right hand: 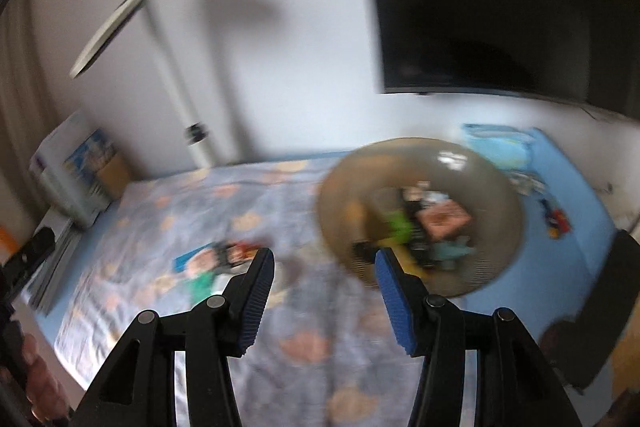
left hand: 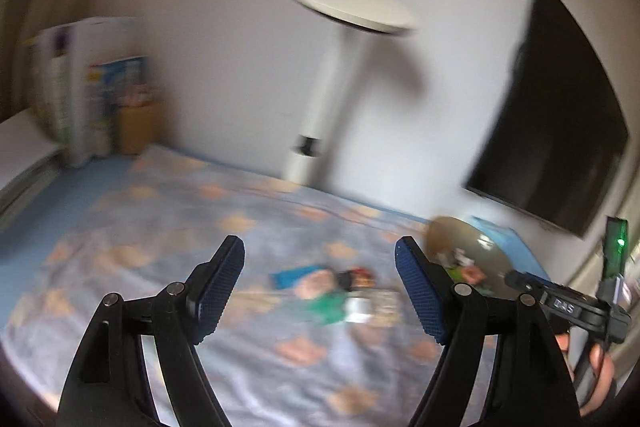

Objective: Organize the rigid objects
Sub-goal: 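Move both open grippers back toward the remaining items on the bed, then grasp the blue lighter with left gripper while right grasps white Anker charger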

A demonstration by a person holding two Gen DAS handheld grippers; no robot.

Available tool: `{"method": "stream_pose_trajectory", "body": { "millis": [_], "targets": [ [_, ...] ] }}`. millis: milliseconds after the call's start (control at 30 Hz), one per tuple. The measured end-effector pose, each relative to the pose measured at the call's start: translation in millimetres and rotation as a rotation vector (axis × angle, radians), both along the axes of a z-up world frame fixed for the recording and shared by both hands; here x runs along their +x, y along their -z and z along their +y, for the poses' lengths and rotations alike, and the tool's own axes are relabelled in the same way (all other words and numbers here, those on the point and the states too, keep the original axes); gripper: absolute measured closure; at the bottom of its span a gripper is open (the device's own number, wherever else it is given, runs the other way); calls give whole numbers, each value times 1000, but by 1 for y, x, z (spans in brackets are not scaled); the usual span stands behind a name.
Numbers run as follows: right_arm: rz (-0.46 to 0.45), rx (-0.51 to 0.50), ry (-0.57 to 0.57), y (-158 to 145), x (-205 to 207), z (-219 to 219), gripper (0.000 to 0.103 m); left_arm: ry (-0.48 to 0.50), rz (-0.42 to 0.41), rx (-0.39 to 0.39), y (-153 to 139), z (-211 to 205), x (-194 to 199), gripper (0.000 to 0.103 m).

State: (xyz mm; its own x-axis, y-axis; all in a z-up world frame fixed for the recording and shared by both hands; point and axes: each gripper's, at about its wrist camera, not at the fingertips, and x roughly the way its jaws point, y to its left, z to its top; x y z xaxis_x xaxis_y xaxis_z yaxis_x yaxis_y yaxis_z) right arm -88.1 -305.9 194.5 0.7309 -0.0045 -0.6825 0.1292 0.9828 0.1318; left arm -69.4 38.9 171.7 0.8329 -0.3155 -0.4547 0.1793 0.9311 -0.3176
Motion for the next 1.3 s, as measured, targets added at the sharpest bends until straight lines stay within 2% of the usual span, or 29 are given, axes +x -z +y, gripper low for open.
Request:
{"method": "stream_pose_trajectory", "body": {
  "millis": [100,200,400,500,667,867,933,1000,1067,1200,1300],
  "targets": [
    [17,17,-70,8,4,30,52,-43,59,-19,18,25,1,26],
    [63,14,-107,23,8,51,52,-54,140,5,47,29,9,26],
    [189,42,-124,69,21,68,52,23,315,104,105,15,30,27],
    [249,57,-115,90,26,66,52,64,358,144,117,3,41,27],
    [298,87,-114,107,34,62,52,105,321,268,109,-11,58,26],
    [306,61,-146,114,46,75,52,184,299,418,113,-34,96,26],
    [298,64,-167,115,53,82,52,158,275,467,115,-39,113,26],
    [288,66,-178,119,63,88,56,136,253,492,119,-41,130,28],
    [293,90,-180,126,76,93,61,198,266,494,128,-47,148,32],
    [325,135,-165,143,95,98,65,304,280,566,146,-67,165,47],
    [327,122,-160,149,103,100,65,355,276,543,146,-72,171,49]
  ]
}}
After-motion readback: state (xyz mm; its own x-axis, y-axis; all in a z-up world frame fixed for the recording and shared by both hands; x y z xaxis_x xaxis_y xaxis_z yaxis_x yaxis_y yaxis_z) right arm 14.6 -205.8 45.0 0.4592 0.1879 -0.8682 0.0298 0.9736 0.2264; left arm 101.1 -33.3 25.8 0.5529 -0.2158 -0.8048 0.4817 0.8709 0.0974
